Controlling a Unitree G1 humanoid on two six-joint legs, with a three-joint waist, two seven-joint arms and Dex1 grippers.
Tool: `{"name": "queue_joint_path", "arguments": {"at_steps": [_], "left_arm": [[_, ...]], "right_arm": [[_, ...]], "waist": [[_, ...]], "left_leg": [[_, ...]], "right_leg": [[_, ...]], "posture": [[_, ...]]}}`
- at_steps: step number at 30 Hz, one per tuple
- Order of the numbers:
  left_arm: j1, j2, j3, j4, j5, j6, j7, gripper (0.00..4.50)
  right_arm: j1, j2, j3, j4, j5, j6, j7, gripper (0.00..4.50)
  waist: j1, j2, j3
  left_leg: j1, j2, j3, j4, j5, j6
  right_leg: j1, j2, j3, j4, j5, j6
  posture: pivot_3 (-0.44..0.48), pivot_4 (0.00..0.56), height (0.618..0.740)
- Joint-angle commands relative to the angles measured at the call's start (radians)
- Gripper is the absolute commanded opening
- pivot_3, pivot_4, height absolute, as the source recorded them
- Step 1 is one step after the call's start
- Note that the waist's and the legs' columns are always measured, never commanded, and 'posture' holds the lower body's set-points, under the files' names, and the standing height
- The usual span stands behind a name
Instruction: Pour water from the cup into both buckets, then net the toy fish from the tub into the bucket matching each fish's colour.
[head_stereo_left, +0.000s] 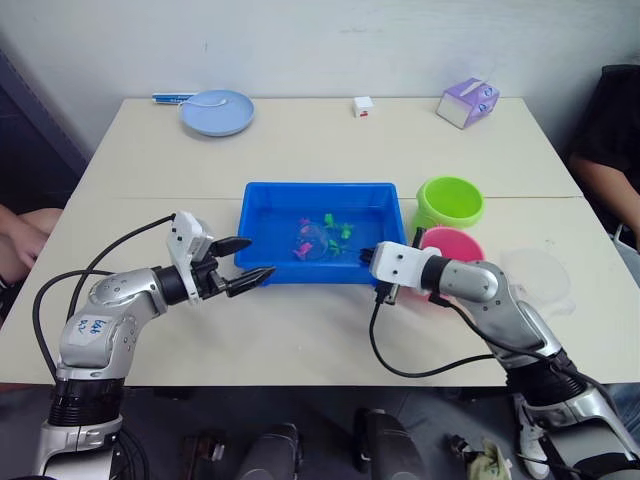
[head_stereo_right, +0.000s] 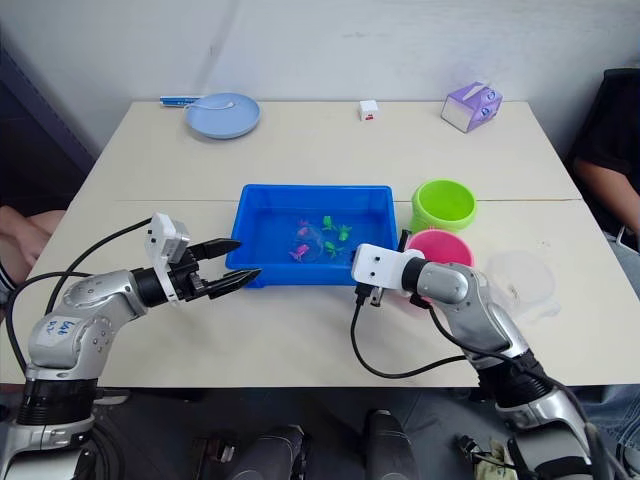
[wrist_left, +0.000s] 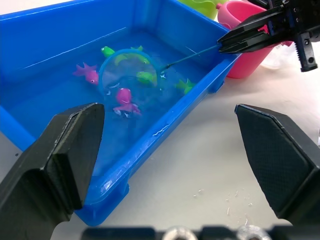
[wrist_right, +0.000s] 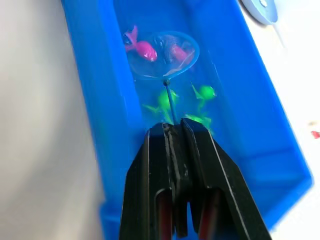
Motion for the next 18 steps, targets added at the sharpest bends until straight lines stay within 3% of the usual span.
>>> {"name": "queue_joint_path", "arguments": {"at_steps": [1, 12, 18], "left_arm": [[-0.012, -0.001, 0.015, -0.014, -0.017, -0.017, 0.001, 4.50], [-0.072, -0.030, -0.024, 0.007, -0.063, 0.000, -0.055, 4.50], [-0.166, -0.073, -0.108, 0.050, -0.078, 0.009, -0.135, 4.50]], "right_arm": [[0.017, 0.024, -0.064, -0.071, 0.094, 0.109, 0.012, 0.79], [0.113, 0.071, -0.278, -0.347, 0.371, 0.497, -0.042, 0.79], [0.243, 0.057, -0.468, -0.586, 0.482, 0.620, -0.099, 0.79]], "waist": [[0.000, 0.000, 0.000], [0.005, 0.000, 0.000], [0.008, 0.000, 0.000]], "left_leg": [[0.000, 0.000, 0.000, 0.000, 0.000, 0.000], [-0.001, 0.000, 0.000, 0.000, 0.000, 0.000], [-0.001, -0.001, -0.001, 0.000, 0.000, 0.000]], "right_leg": [[0.000, 0.000, 0.000, 0.000, 0.000, 0.000], [0.000, 0.000, 0.000, 0.000, 0.000, 0.000], [0.000, -0.001, -0.001, 0.000, 0.000, 0.000]], "posture": [[0.000, 0.150, 0.740], [0.000, 0.150, 0.740], [0.000, 0.150, 0.740]]}}
